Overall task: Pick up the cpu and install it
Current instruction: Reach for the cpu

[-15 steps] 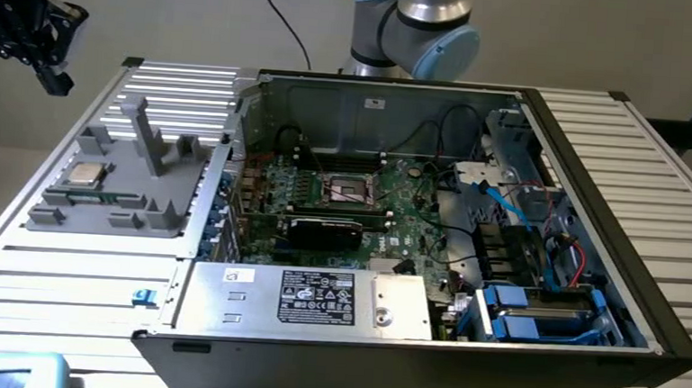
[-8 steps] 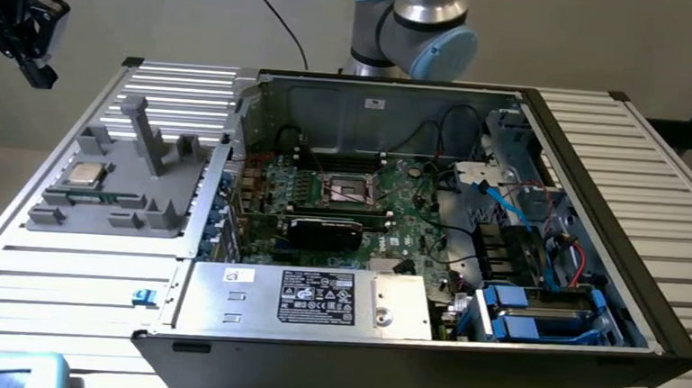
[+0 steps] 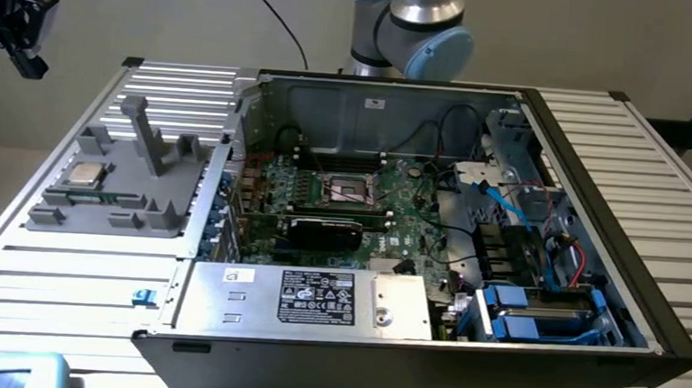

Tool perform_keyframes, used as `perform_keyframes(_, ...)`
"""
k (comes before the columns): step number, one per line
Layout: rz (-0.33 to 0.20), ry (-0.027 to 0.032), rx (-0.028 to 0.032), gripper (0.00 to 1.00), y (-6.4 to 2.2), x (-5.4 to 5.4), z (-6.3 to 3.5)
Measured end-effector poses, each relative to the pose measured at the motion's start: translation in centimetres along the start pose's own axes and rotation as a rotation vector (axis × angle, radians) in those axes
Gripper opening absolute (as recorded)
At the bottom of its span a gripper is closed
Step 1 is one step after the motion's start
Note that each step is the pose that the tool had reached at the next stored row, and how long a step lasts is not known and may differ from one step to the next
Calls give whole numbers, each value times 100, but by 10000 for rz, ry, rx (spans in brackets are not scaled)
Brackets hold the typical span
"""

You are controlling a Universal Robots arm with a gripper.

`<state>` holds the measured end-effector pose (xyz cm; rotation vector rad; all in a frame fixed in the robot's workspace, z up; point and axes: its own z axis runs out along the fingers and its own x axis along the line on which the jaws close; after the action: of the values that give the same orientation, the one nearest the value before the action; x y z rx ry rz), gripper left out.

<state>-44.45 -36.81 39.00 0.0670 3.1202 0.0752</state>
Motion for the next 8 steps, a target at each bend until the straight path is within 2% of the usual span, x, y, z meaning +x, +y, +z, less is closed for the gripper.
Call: perform_keyframes(8,-68,2,-1,11,169,219,10)
